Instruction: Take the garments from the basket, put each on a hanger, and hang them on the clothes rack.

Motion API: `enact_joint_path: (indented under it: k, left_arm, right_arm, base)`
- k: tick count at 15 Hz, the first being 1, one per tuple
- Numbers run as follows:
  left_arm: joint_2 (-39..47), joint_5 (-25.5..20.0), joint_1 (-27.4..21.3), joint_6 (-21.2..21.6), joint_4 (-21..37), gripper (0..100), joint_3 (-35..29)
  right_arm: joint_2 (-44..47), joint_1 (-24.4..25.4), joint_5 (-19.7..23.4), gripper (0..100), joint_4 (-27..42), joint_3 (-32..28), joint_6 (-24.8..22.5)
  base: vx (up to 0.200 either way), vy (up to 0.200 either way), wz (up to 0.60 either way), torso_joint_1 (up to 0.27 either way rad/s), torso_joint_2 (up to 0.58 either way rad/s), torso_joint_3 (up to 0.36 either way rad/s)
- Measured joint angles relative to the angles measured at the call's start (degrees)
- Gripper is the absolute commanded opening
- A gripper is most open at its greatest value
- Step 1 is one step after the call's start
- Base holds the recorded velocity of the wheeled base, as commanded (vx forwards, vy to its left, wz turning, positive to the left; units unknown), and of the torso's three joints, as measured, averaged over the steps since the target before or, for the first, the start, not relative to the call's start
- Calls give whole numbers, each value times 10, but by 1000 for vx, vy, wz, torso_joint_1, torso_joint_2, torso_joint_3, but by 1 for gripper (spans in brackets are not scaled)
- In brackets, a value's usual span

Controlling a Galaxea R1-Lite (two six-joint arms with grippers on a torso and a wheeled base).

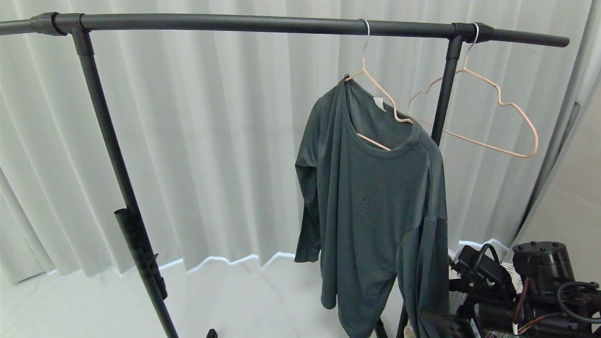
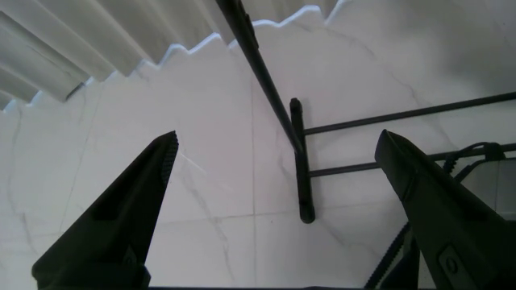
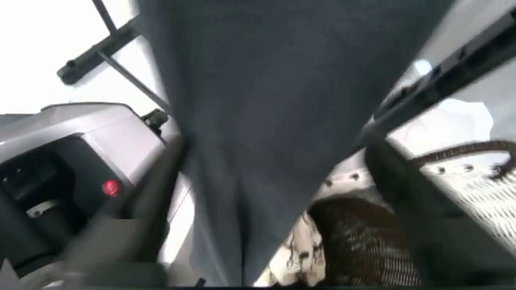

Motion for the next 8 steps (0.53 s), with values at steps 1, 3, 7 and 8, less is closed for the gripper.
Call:
enact_joint_path:
  k: [1, 3, 7, 8]
  left_arm:
    - [0, 0, 0, 0, 0, 100, 0]
    - [0, 0, 0, 0, 0, 100, 0]
    - [0, 0, 0, 0, 0, 100, 0]
    - [0, 0, 0, 0, 0, 100, 0]
  right_arm:
    - [4, 1, 0, 0, -2, 0, 0]
    - [0, 9, 1, 0, -3, 0, 6]
    - [-27, 74, 2, 0, -3, -33, 112]
    - [-34, 97, 1, 0, -3, -56, 147]
  base:
    - [0, 0, 0, 0, 0, 0]
    - [0, 0, 0, 0, 0, 0]
    - [0, 0, 0, 0, 0, 0]
    - [0, 0, 0, 0, 0, 0]
